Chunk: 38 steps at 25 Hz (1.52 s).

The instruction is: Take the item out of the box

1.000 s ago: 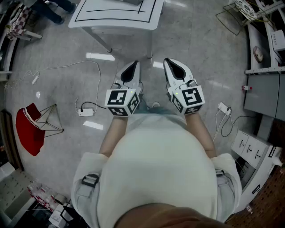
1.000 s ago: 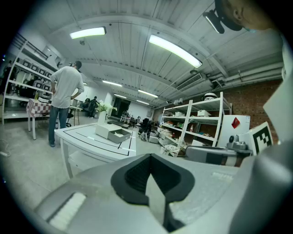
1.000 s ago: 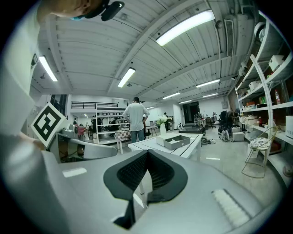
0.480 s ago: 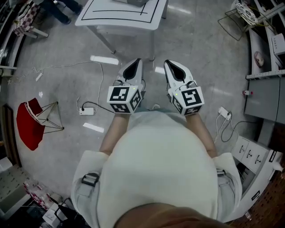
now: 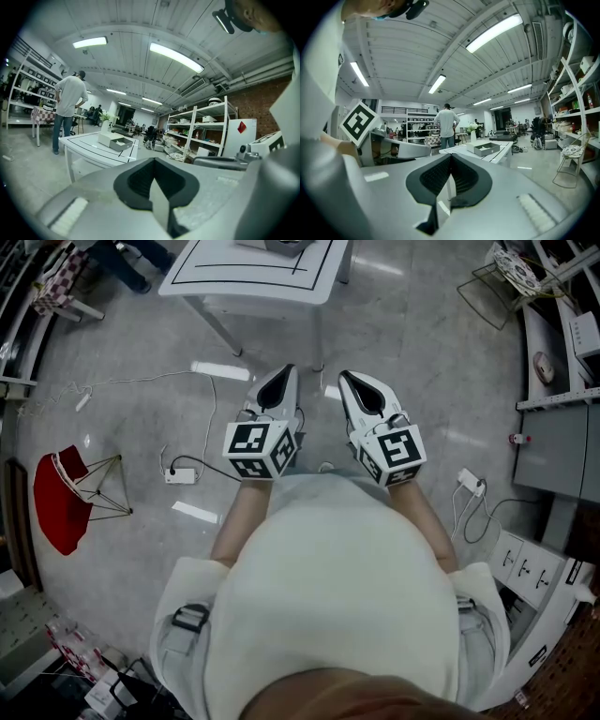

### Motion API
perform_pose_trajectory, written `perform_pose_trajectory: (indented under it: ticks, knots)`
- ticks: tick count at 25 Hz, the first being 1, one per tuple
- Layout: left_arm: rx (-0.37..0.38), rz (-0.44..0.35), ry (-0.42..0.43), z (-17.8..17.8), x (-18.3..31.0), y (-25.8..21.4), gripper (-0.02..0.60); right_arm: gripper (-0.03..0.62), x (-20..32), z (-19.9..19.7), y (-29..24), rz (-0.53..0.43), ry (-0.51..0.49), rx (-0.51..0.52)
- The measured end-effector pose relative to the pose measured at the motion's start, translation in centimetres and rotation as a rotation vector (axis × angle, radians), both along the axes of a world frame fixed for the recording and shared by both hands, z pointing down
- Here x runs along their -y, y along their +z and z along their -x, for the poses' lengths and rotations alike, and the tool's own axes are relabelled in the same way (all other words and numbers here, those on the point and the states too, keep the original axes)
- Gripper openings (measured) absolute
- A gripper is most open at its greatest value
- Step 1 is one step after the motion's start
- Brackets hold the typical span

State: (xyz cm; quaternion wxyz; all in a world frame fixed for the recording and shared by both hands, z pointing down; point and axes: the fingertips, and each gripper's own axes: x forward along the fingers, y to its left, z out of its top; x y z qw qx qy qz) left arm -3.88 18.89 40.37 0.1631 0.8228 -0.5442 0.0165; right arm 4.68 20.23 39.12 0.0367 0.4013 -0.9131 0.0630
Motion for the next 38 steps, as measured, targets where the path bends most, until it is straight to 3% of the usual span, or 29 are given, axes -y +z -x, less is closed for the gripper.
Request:
perform_pose_trajectory:
  ticks: [16,38]
  knots:
    - [-0.010,0.026,0.048,-1.8,1.8,1.1,0.000,-0.009,1.4,-1.0,1.2,0.038,0.035,0.005]
    - [-0.014,0.038,0.042,1.4,14.0,1.3,0.000,-0.009,13.9,1.8,1.4,0.072,0.036,0.020]
